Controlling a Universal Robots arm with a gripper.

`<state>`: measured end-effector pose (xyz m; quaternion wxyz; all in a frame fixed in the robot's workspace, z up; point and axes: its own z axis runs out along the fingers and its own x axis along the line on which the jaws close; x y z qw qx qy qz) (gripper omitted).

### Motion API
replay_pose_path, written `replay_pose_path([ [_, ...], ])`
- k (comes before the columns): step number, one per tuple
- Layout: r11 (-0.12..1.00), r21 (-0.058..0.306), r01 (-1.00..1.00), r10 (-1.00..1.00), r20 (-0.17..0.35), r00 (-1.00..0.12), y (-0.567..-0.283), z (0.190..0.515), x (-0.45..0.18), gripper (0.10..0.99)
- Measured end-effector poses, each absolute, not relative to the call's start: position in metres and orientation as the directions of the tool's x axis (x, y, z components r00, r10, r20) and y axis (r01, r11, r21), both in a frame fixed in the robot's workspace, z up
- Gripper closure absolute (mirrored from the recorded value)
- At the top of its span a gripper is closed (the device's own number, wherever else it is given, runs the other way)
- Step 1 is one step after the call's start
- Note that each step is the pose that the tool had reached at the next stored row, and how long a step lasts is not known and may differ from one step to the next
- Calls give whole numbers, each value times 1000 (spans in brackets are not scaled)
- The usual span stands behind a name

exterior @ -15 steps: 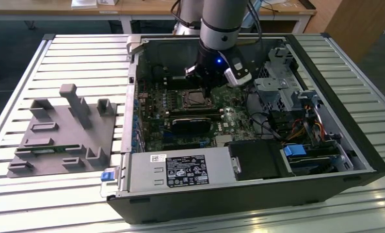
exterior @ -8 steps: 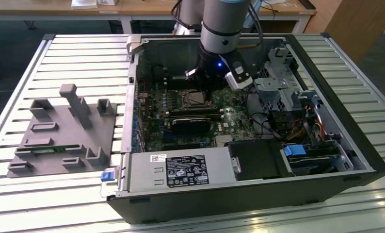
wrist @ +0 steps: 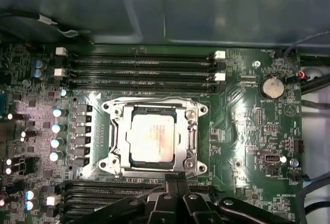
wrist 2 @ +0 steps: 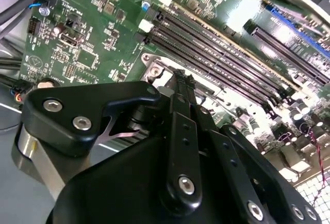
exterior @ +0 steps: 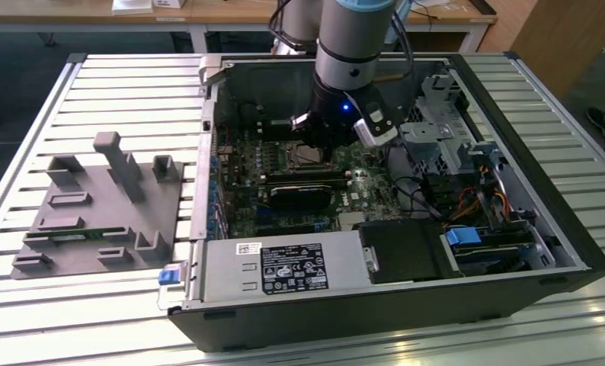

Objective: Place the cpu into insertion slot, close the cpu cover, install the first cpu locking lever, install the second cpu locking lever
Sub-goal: 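Install the second cpu locking lever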

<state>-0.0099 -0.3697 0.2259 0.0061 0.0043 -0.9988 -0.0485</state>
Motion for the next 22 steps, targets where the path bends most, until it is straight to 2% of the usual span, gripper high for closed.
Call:
replay_pose_path([
  [17,995,97,-8,-9,11,-1000,-376,219,-46,980],
  [19,994,105,-9,-10,11,-1000,-377,217,-47,980],
  [22,990,138,-8,-10,11,-1000,-381,217,-48,980],
])
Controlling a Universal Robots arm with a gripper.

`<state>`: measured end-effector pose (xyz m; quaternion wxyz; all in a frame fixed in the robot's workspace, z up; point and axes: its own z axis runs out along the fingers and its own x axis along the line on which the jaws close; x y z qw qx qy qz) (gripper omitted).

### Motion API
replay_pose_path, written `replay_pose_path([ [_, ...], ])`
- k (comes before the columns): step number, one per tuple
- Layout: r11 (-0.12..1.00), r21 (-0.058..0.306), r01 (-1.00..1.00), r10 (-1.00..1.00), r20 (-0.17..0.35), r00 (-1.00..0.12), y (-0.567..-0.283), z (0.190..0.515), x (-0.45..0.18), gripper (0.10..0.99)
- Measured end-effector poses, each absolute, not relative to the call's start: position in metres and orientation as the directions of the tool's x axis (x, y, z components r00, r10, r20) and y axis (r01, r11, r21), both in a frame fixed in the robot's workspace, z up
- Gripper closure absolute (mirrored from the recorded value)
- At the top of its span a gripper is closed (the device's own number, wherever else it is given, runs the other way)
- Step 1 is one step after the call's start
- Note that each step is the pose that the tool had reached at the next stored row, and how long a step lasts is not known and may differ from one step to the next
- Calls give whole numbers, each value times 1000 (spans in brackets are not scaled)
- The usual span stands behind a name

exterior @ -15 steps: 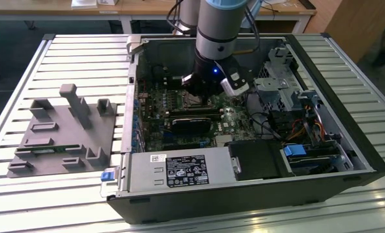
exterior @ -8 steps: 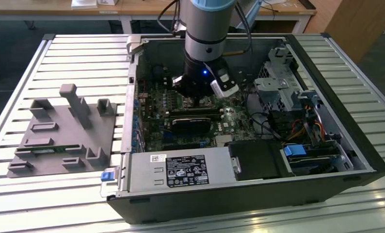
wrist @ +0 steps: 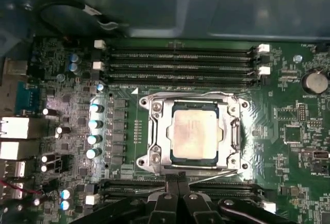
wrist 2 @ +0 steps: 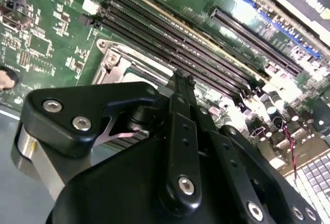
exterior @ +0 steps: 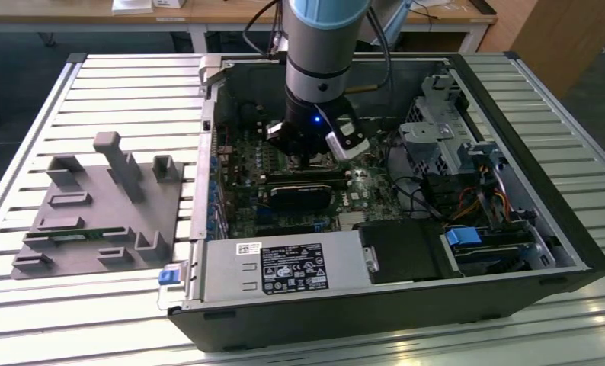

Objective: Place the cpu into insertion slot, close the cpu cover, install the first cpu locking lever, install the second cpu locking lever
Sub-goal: 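Install the second cpu locking lever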

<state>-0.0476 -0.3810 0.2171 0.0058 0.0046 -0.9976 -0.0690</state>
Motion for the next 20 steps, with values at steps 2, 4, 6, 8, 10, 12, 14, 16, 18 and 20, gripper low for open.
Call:
replay_pose_path([
  [2,988,156,-8,-10,11,-1000,-384,217,-48,980],
  [4,987,162,-8,-10,11,-1000,-387,217,-49,980],
  [6,986,169,-8,-10,11,-1000,-390,217,-50,980],
  [8,985,174,-8,-10,11,-1000,-393,217,-52,980],
  [10,984,179,-8,-10,10,-1000,-394,217,-54,980],
  [12,983,182,-8,-10,10,-1000,-395,216,-56,980],
  [14,983,184,-8,-10,10,-1000,-395,213,-56,980],
  [16,983,186,-8,-11,10,-1000,-395,210,-57,980],
  [18,982,188,-8,-10,10,-1000,-395,207,-57,980],
  [20,982,189,-8,-11,10,-1000,-395,204,-58,980],
])
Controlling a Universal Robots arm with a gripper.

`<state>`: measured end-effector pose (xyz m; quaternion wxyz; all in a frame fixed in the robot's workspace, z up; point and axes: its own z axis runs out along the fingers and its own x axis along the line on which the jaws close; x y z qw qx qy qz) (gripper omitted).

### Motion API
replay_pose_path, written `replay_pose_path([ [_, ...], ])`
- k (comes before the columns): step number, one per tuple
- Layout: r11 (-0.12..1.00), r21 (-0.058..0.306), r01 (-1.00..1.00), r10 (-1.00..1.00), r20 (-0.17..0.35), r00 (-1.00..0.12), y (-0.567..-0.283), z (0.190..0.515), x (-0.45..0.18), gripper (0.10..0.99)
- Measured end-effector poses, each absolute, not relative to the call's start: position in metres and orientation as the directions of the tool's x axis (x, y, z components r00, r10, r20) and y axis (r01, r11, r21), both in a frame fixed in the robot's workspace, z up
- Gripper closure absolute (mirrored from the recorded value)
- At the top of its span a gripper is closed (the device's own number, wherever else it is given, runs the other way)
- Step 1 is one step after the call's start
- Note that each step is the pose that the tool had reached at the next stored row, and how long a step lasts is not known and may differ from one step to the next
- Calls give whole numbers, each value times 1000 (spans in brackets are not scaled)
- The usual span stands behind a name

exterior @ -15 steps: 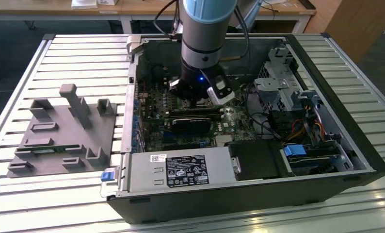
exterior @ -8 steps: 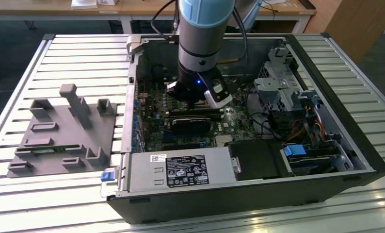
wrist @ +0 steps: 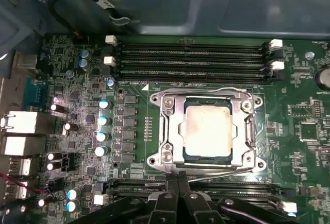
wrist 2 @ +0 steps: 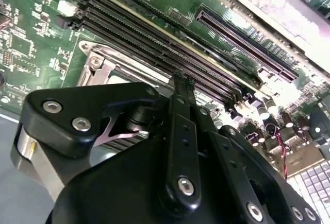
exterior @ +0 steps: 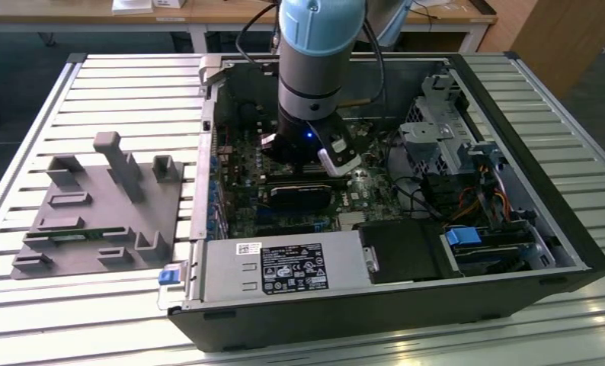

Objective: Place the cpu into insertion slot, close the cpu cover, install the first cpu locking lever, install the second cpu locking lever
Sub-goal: 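Install the second cpu locking lever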

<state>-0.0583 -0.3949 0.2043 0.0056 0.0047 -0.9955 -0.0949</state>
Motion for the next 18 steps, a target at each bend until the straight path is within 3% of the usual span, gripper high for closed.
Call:
replay_pose_path([
  [18,972,233,-9,-11,7,-1000,-400,198,-68,980],
])
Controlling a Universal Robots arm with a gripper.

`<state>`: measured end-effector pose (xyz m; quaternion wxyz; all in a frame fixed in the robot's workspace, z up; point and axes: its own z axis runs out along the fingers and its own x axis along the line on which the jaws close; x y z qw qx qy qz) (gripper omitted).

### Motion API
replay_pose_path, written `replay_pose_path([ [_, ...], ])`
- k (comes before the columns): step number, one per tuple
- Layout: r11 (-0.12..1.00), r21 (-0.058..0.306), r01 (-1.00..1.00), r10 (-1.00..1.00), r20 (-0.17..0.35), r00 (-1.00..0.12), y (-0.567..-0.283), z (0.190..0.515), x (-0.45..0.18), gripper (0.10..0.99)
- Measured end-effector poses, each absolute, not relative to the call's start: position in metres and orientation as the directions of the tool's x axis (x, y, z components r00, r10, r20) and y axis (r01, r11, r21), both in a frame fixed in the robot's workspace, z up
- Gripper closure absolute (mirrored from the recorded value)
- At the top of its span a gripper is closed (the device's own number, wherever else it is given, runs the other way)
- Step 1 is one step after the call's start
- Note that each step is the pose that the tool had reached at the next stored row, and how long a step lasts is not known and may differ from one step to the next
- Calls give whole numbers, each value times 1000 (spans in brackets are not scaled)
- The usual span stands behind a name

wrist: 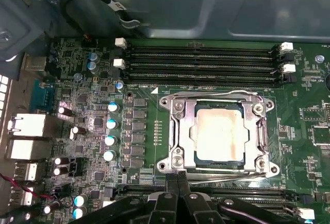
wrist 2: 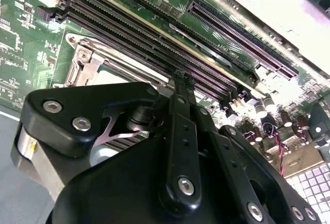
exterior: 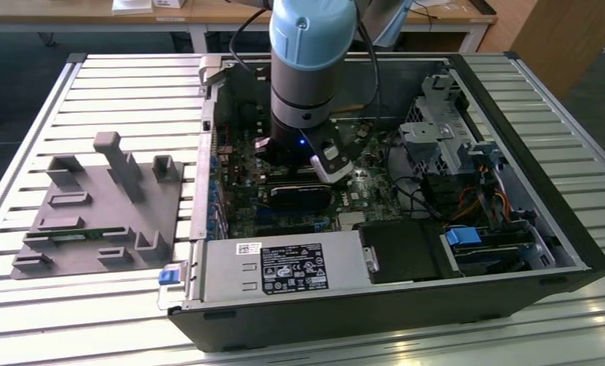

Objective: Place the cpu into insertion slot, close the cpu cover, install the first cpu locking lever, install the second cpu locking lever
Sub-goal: 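Install the second cpu locking lever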

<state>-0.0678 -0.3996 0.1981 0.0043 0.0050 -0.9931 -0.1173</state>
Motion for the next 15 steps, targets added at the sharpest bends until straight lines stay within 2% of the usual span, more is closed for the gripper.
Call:
replay_pose_path([
  [15,963,270,-9,-11,7,-1000,-400,193,-72,980],
])
